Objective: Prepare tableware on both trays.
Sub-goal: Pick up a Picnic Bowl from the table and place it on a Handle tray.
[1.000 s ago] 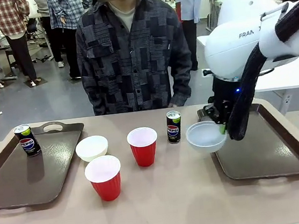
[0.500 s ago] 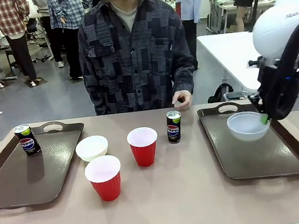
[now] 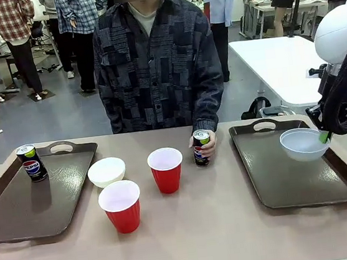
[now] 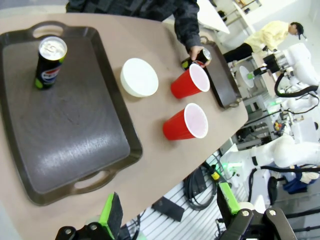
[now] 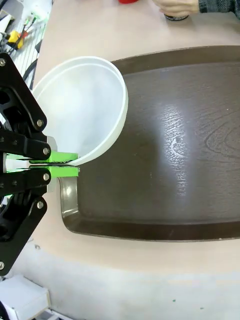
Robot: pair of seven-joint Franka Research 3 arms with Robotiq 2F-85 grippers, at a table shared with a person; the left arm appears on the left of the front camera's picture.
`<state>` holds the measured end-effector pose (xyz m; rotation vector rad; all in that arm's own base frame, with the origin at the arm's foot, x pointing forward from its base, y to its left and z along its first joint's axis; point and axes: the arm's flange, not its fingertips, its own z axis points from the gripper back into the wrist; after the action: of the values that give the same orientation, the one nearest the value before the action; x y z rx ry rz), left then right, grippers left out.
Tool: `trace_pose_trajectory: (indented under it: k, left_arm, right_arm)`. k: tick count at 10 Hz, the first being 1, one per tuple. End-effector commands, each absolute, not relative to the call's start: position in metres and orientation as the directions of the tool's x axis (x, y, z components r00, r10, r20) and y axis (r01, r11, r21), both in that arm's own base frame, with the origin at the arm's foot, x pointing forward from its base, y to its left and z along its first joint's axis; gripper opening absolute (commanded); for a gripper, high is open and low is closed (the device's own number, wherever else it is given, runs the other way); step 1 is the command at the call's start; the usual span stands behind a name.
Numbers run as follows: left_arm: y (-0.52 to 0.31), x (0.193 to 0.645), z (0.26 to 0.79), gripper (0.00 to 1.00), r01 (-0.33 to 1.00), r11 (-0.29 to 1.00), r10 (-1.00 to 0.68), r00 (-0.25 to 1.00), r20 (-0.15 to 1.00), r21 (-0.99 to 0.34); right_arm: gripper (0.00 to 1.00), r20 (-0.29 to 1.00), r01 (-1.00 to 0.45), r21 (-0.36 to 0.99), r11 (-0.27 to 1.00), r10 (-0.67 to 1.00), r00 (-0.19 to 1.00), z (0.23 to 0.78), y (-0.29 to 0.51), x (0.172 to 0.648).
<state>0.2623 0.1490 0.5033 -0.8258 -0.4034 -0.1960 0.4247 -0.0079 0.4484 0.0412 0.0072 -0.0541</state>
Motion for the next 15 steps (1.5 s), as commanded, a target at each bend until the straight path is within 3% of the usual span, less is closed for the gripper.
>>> trace_pose_trajectory:
  k: [1, 5, 8, 9, 10, 11, 15]
  left_arm:
    - [0.151, 0.262, 0.504, 1.0, 0.346, 0.651, -0.017, 0.897, 0.442, -0.676]
    - [0.151, 0.262, 0.504, 1.0, 0.346, 0.651, -0.017, 0.897, 0.442, -0.676]
    - [0.151, 0.262, 0.504, 1.0, 0.346, 0.651, -0.017, 0.897, 0.442, -0.676]
    - [0.151, 0.262, 0.504, 1.0, 0.346, 0.651, -0.017, 0.897, 0.442, -0.676]
    - [0.151, 0.262, 0.504, 1.0, 0.346, 0.651, -0.017, 0.897, 0.442, -0.676]
    - [0.151, 0.262, 0.504, 1.0, 0.346, 0.651, -0.017, 0.897, 0.442, -0.676]
    - [0.151, 0.262, 0.504, 1.0, 0.346, 0.651, -0.017, 0.897, 0.442, -0.676]
  right_arm:
    - [0.0, 0.015, 0.054, 0.055, 0.997, -0.055, 0.998, 0.44, -0.01, 0.43]
    - [0.0, 0.092, 0.143, 0.081, 0.986, -0.151, 0.984, 0.426, -0.005, 0.429]
    - [0.0, 0.089, 0.12, 0.07, 0.99, -0.125, 0.988, 0.407, 0.008, 0.427]
    - [0.0, 0.053, 0.124, 0.055, 0.991, -0.126, 0.991, 0.418, 0.019, 0.401]
    - [0.0, 0.07, 0.057, 0.047, 0.997, -0.06, 0.996, 0.442, 0.046, 0.333]
    - [0.0, 0.118, 0.034, 0.006, 0.999, -0.034, 0.992, 0.454, 0.054, 0.303]
    - [0.0, 0.035, 0.098, 0.03, 0.995, -0.099, 0.994, 0.44, 0.043, 0.326]
